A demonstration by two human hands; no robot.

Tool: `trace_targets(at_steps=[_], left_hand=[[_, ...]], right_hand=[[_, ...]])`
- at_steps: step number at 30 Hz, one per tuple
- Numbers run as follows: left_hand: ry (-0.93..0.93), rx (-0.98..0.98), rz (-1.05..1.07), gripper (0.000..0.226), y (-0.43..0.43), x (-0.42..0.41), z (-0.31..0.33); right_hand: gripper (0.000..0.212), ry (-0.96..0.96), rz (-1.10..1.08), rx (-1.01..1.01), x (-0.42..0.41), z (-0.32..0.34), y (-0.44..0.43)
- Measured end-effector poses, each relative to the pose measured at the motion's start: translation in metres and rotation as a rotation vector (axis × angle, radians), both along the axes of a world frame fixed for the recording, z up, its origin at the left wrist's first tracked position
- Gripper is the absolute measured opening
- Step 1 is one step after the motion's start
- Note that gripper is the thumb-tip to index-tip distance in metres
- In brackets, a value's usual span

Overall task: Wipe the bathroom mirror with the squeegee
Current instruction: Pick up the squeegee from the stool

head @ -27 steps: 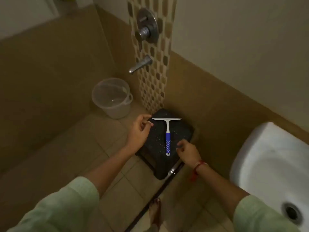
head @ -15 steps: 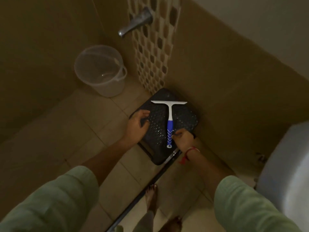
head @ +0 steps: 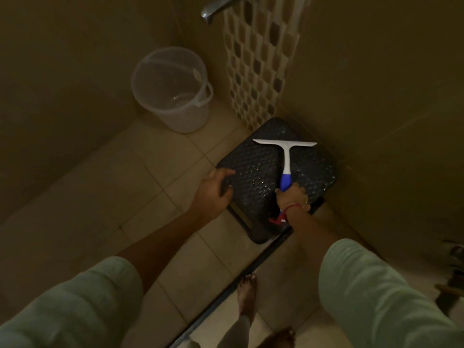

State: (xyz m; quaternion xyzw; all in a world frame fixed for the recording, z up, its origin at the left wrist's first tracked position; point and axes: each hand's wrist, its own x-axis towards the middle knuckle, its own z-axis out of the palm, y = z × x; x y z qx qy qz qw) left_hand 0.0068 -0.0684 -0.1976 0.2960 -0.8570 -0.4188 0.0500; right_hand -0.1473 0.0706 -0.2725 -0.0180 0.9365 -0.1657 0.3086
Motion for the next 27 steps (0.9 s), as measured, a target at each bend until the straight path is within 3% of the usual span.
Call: trace_targets(at_steps=[5, 10, 13, 24, 27], left_hand=[[0.000, 0.017, 0.077, 0.035, 0.013, 0.007, 0.010], [-0.040, 0.112, 0.282, 0.027, 0.048, 0.015, 0.041], [-0.028, 0.162, 0.263, 0.024, 0.066, 0.002, 0.073], [0.457, 0.238, 0.151, 0.032, 0.137, -0.063, 0.256], [0.569, 0.282, 0.107, 0.024, 0.166, -0.083, 0.304]], right_hand=[[0.041, 0.042, -0.194, -0.289, 0.012, 0.032, 0.008], [0.031, 0.134, -0.168, -0.562, 0.051, 0.103, 0.042], [0.020, 0.218, -0.123, -0.678, 0.062, 0.155, 0.057], [0.012, 0.563, 0.146, -1.044, 0.087, 0.357, 0.150], [0.013, 0.669, 0.203, -1.086, 0.098, 0.393, 0.183]])
